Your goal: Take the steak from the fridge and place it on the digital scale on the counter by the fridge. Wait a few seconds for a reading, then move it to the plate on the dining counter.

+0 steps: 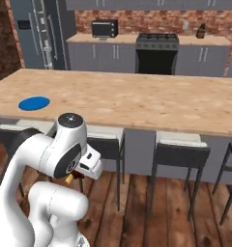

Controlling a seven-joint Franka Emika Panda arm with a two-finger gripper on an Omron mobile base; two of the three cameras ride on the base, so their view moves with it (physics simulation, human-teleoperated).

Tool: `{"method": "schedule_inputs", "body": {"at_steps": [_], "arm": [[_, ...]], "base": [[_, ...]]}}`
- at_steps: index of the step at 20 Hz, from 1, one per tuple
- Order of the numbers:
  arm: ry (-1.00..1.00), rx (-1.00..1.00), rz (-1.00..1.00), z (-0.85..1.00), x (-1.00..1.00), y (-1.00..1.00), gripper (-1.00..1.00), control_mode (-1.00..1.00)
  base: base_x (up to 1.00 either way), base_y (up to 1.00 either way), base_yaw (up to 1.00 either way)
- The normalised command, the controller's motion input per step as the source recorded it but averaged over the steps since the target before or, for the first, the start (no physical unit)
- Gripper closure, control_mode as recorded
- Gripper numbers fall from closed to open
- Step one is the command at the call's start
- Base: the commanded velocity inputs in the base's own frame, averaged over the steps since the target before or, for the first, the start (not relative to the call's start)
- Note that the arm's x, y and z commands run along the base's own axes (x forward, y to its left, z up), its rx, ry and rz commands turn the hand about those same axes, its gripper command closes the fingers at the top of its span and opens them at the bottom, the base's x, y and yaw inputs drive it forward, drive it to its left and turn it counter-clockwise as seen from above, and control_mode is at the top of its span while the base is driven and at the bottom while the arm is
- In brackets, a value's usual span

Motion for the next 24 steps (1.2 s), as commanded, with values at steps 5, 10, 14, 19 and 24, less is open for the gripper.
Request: {"method": "schedule_inputs", "body": {"at_steps": [5,10,14,19,24], "arm": [[0.0,0.0,0.0,0.0,0.0,0.0,1.0,1.0],[0.0,0.0,0.0,0.0,0.0,0.0,1.0,1.0],[0.0,0.0,0.0,0.0,0.0,0.0,1.0,1.0],[0.0,0.0,0.0,0.0,0.0,0.0,1.0,1.0],[0.0,0.0,0.0,0.0,0.0,0.0,1.0,1.0]], "base": [[0.76,0.93,0.0],[0.64,0.93,0.01],[0.71,0.83,0.03],[0.8,0.69,0.05],[0.75,0.57,0.05]]}}
